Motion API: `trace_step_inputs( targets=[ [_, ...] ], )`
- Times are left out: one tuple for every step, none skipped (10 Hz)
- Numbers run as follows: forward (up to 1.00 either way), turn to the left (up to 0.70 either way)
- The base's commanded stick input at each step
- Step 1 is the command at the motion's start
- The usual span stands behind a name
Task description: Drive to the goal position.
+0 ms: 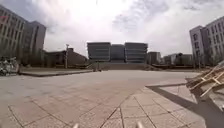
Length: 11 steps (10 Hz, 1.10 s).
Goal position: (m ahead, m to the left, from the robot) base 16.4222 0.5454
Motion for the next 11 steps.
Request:
trace_step_inputs(
  targets=[
    [0.7,0.0],
    [0.7,0.0],
    [0.7,0.0],
    [0.7,0.0],
    [0.7,0.0],
    [0.7,0.0],
    [0.7,0.0],
    [0.7,0.0],
    [0.7,0.0],
    [0.7,0.0],
    [0.7,0.0]
  ],
)
